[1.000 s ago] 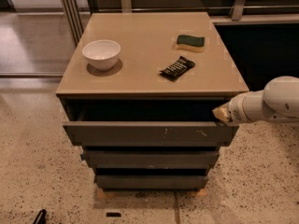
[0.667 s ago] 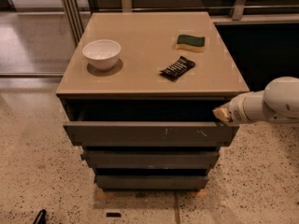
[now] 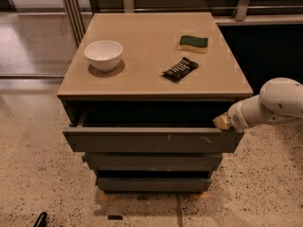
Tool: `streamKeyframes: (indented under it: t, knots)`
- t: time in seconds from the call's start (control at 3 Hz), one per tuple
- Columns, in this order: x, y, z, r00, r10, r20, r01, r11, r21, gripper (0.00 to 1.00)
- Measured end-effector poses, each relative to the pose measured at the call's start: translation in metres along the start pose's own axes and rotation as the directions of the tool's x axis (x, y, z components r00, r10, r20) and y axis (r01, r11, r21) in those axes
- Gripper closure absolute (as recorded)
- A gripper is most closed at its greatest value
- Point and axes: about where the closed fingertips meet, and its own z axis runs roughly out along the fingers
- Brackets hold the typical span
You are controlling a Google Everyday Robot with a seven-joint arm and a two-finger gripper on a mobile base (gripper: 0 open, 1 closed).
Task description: Open top drawer
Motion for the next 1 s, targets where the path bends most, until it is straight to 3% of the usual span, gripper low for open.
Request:
streamKeyframes:
  t: [0.33, 0.67, 1.0]
  knots:
    - [-0.001, 0.000, -0.002, 1.000, 0.000, 0.000, 0.000, 1.0000, 0.000, 1.00]
    - [0.013, 0.010, -0.003, 0.999, 0.026, -0.031, -0.028, 0.9982, -0.053, 1.00]
    - [0.011, 0.010, -0.007, 0.999, 0.027, -0.032, -0.029, 0.9981, -0.054, 1.00]
